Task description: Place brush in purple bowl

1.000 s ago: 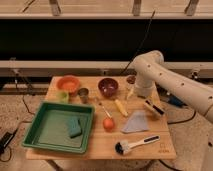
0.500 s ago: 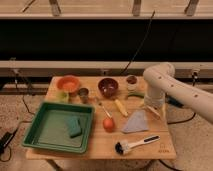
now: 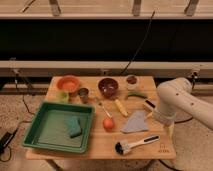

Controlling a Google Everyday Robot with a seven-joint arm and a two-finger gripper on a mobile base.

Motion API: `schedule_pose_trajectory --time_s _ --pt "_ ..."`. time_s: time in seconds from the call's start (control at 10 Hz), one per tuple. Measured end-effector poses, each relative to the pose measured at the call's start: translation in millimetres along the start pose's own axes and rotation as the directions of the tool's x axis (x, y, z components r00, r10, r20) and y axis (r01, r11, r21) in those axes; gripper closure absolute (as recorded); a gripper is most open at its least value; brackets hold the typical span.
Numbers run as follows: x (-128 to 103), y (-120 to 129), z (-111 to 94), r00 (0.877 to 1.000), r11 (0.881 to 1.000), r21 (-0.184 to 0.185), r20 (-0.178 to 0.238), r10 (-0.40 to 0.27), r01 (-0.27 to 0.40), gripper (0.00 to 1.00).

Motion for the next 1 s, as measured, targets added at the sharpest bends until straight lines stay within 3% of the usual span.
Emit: schedule_pose_trajectory --time_s 0.2,0.6,0.7,1.0 --pt "-6 7 20 0.998 0.998 0.017 0.025 0.054 -0.054 0.24" --pt "-8 4 50 0.993 0.996 0.056 0.094 0.07 -0.075 0.24" --pt "-8 3 55 0.991 0.995 0.062 0.114 0.075 -0.083 0.24" --pt "-8 4 55 0.99 0.995 0.062 0.115 0.076 -0.084 0.24"
